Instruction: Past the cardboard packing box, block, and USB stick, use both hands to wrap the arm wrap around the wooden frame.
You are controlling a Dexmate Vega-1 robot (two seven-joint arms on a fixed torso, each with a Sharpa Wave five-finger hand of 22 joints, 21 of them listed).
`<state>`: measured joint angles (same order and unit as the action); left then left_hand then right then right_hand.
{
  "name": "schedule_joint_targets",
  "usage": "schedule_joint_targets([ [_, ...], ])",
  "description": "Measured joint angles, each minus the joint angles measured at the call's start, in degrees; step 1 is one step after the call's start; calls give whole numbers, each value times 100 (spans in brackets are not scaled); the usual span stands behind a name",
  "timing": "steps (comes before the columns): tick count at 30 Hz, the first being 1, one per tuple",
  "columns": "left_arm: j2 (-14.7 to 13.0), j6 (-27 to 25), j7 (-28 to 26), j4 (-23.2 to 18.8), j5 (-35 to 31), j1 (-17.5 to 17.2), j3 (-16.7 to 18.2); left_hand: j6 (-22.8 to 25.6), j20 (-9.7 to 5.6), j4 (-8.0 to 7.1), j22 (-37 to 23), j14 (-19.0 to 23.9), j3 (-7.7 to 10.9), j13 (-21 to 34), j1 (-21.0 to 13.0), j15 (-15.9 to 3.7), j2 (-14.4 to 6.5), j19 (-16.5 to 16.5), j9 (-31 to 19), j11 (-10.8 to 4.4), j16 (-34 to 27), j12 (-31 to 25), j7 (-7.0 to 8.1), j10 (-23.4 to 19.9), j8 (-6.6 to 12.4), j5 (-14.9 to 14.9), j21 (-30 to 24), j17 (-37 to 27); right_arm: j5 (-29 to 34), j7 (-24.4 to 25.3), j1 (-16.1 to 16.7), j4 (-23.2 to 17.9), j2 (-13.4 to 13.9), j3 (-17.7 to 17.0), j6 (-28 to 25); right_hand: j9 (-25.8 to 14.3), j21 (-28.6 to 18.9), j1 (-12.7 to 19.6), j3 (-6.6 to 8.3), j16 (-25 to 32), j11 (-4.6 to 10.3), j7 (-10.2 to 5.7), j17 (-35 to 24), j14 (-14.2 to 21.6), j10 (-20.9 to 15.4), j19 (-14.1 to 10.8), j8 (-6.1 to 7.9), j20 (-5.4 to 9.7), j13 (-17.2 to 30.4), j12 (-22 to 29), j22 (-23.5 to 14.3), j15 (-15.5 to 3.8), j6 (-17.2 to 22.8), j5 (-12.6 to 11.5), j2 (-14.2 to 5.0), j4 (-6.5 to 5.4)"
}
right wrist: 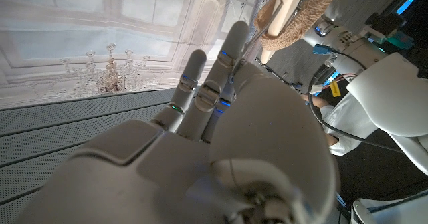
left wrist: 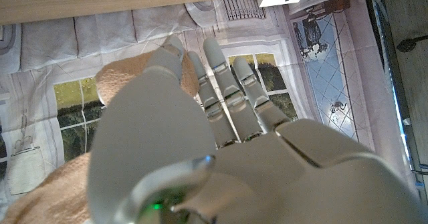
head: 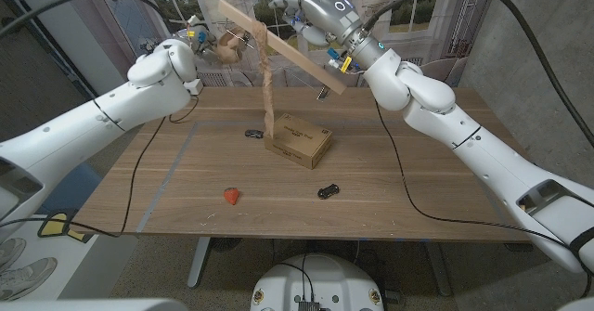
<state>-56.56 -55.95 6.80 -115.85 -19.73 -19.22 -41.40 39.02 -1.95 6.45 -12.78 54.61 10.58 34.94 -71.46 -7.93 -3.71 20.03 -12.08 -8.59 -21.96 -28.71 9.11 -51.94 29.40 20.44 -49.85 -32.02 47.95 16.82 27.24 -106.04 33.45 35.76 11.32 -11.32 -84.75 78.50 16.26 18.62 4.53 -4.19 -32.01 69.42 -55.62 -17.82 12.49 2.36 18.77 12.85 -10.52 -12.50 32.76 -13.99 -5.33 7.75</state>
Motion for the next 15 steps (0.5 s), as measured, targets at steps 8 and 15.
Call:
schedule_joint_targets([
  [8,0,59,529,0,-232,0,0,0,-32,-4,1,0,-20,14,1,0,-1,-32,0,20,0,21,0,-21,0,5,-45,-26,0,0,-135,197,-95,66,0,0,0,0,0,0,0,0,0,0,0,0,0,0,0,-6,0,0,0,1,0,0],
  [15,-235,164,970,-100,-440,17,-418,0,-31,-21,23,42,-51,36,2,-9,-2,-31,0,-11,44,64,0,-53,0,56,-45,-26,-151,-47,-211,287,-133,123,-425,0,0,0,0,0,-41,0,1,1,-41,0,0,0,-1,-7,0,0,0,2,0,0],
])
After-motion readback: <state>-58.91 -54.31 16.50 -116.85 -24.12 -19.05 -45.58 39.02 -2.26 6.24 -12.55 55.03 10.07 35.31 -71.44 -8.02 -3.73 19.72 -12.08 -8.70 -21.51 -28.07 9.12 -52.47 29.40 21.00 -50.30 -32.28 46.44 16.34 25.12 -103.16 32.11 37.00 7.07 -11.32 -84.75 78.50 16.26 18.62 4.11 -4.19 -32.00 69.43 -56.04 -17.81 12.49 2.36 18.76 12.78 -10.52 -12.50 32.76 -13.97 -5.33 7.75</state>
